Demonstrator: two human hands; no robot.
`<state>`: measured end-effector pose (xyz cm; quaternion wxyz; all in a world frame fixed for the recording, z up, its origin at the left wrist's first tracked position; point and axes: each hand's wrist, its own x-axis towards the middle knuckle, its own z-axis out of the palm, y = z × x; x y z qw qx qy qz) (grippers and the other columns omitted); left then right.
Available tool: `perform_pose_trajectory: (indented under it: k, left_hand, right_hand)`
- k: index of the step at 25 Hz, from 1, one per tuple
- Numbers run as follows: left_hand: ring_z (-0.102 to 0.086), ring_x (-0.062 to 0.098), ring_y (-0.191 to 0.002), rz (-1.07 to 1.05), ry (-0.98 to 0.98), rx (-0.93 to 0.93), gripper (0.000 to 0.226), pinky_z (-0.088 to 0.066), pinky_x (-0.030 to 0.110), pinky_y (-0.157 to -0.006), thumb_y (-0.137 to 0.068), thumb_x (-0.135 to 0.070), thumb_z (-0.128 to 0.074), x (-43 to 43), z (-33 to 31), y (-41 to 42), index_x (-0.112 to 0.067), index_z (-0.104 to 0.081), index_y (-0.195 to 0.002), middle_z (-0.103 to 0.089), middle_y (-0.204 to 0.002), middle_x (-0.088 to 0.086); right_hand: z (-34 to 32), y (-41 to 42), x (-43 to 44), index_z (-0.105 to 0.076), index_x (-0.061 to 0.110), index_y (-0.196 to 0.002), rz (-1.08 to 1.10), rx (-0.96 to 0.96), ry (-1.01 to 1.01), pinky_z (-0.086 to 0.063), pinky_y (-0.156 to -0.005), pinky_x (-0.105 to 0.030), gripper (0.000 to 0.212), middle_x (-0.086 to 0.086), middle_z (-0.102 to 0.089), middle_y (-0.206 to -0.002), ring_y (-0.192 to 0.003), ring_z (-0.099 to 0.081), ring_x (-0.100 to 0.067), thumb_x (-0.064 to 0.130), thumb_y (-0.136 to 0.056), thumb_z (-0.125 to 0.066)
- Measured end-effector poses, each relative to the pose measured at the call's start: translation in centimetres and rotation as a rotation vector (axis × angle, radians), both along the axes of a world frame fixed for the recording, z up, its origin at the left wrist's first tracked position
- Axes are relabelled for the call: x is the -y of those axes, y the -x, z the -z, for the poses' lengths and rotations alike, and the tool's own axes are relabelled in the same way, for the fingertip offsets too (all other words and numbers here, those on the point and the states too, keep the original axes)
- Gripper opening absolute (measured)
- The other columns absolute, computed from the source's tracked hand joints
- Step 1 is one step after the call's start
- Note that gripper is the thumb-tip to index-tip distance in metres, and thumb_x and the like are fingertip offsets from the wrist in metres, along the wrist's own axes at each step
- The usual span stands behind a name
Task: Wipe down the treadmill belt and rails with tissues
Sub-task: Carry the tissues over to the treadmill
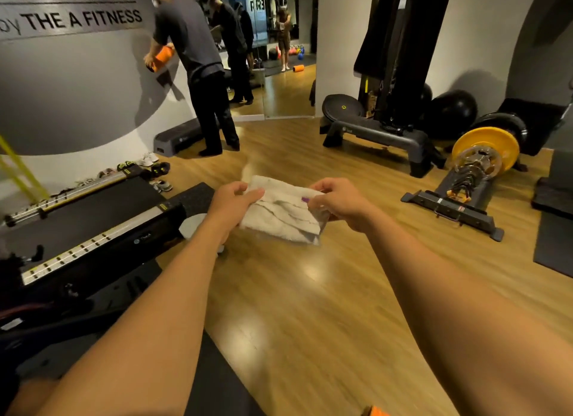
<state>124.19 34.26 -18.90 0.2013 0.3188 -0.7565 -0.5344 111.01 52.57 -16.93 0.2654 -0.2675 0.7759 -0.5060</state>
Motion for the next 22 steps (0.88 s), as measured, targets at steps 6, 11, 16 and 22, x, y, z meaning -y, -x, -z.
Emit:
perform_pose_trajectory:
  k: [6, 11, 16, 22]
  left_hand:
    - [-0.064, 0.025, -0.089, -0.002, -0.031, -0.049, 0.026, -0.054, 0.041, -0.077, -0.084, -0.04, -0.068, 9.9, -0.5, 12.0, -0.015, -0.065, -0.093, -0.067, -0.094, 0.006]
    - [-0.063, 0.02, -0.094, -0.065, -0.027, -0.116, 0.028, -0.054, 0.036, -0.076, -0.084, -0.033, -0.07, 17.6, -0.6, 23.0, -0.016, -0.065, -0.106, -0.067, -0.102, 0.004]
    - [-0.058, 0.013, -0.09, -0.154, 0.037, -0.15, 0.027, -0.045, 0.027, -0.061, -0.087, -0.029, -0.063, 25.4, -1.6, 34.1, -0.015, -0.064, -0.11, -0.063, -0.103, -0.001]
    - [-0.047, 0.01, -0.07, -0.303, 0.17, -0.133, 0.021, -0.038, 0.024, -0.059, -0.089, -0.023, -0.056, 35.4, -2.2, 44.3, -0.007, -0.057, -0.102, -0.054, -0.085, 0.0]
  right_hand:
    - [-1.4, 11.7, 10.0, -0.066, 0.012, -0.098, 0.101, -0.171, 0.088, -0.048, -0.052, -0.016, 0.018, 0.004, -0.065, -0.085, -0.073, -0.062, -0.005, 0.007, -0.081, -0.071]
    - [-1.8, 24.1, 18.7, -0.069, 0.015, -0.097, 0.071, -0.238, 0.106, -0.048, -0.062, -0.021, 0.017, 0.004, -0.065, -0.091, -0.083, -0.06, -0.01, 0.013, -0.08, -0.074]
    - [-1.9, 36.7, 28.5, -0.071, 0.02, -0.09, -0.025, -0.257, 0.095, -0.051, -0.069, -0.029, 0.014, 0.004, -0.066, -0.093, -0.087, -0.061, -0.014, 0.02, -0.078, -0.078]
    - [-2.5, 48.6, 41.6, -0.072, 0.016, -0.097, -0.129, -0.348, 0.133, -0.048, -0.077, -0.027, 0.028, 0.004, -0.067, -0.099, -0.093, -0.06, -0.011, 0.034, -0.075, -0.078]
